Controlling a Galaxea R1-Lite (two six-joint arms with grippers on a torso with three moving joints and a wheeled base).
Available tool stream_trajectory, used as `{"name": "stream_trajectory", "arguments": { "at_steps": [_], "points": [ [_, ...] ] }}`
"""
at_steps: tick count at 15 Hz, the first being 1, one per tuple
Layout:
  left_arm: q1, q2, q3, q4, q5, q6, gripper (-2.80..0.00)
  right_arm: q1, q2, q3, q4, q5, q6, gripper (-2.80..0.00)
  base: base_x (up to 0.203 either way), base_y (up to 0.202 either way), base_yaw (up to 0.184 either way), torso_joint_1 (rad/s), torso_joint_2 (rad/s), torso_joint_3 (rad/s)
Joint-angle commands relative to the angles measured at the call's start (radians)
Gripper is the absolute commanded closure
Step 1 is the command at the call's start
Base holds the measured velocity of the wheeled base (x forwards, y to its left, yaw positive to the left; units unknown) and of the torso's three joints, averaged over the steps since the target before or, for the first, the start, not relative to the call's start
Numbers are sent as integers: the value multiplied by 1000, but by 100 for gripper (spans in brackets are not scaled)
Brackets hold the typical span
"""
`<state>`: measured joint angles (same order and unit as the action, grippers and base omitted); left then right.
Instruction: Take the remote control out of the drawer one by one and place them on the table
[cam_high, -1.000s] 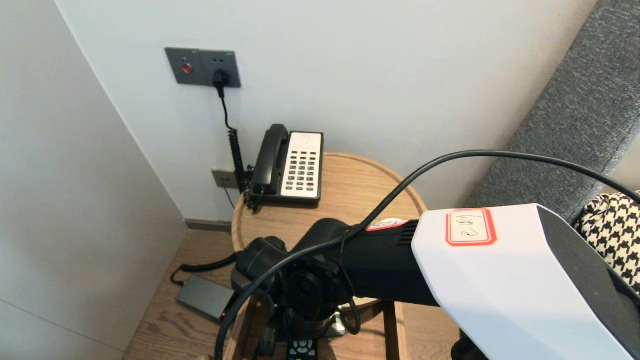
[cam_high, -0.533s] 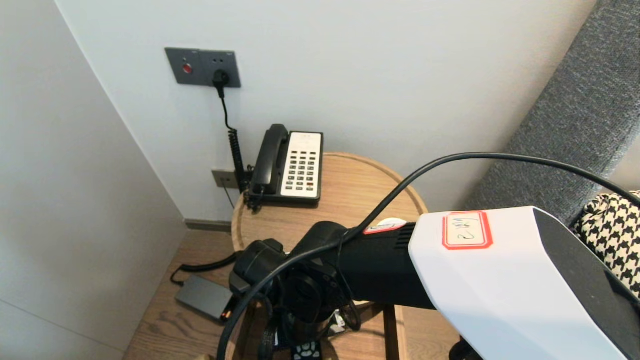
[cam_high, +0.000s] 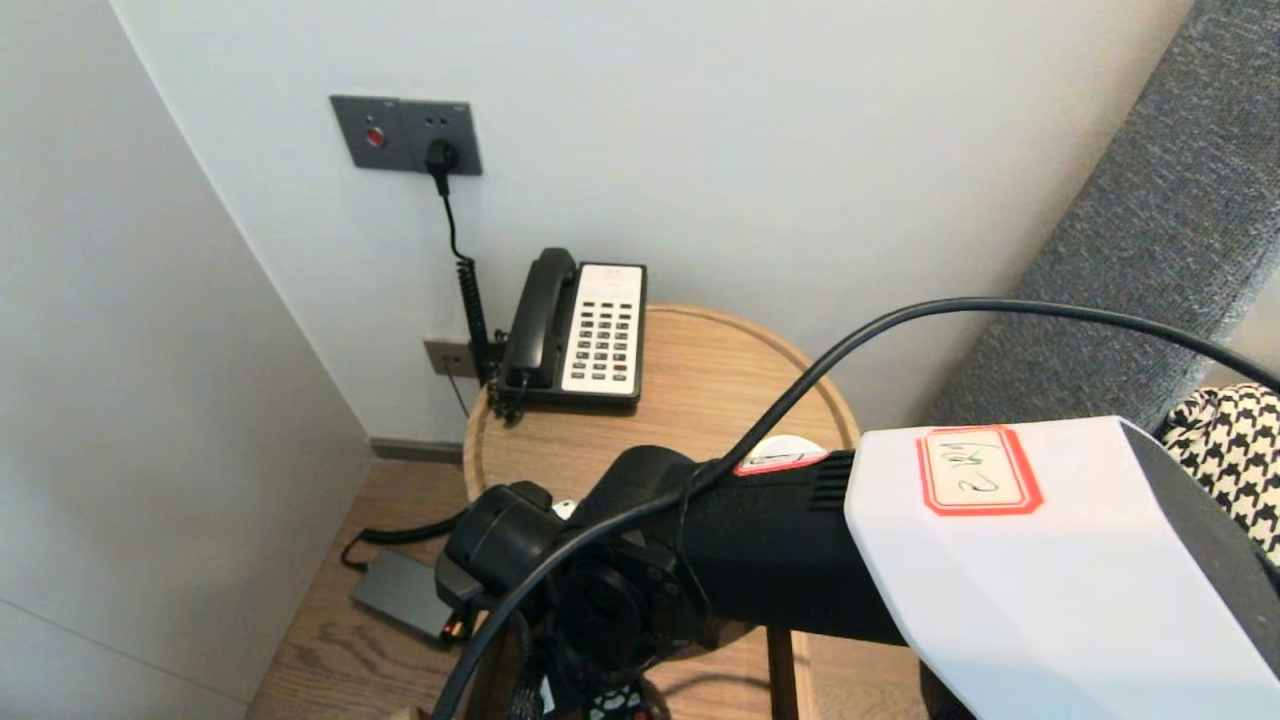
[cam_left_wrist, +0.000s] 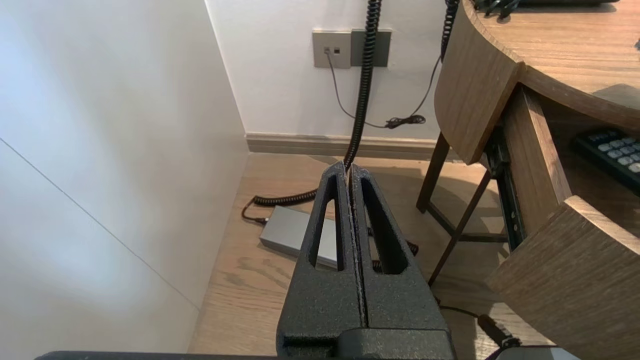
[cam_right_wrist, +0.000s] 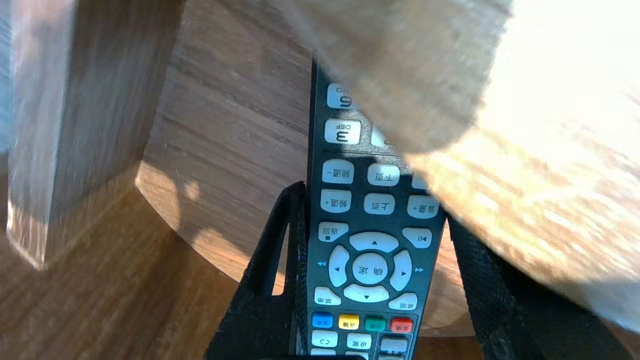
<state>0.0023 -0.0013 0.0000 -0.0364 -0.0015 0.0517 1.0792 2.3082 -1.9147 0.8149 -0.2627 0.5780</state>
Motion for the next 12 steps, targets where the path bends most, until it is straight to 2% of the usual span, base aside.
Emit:
{"name": "stream_trajectory", "arguments": {
  "at_steps": [1,3,12],
  "points": [
    [1,0,12,0,0,0,0,30,-26,14,4,-5,-14,0,0,0,0,0,0,0],
    [1,0,12,0,0,0,0,44,-39,28,3,-12,-53,0,0,0,0,0,0,0],
    [1,0,12,0,0,0,0,65,-53,37,4,-15,-133,0,0,0,0,0,0,0]
  ]
}}
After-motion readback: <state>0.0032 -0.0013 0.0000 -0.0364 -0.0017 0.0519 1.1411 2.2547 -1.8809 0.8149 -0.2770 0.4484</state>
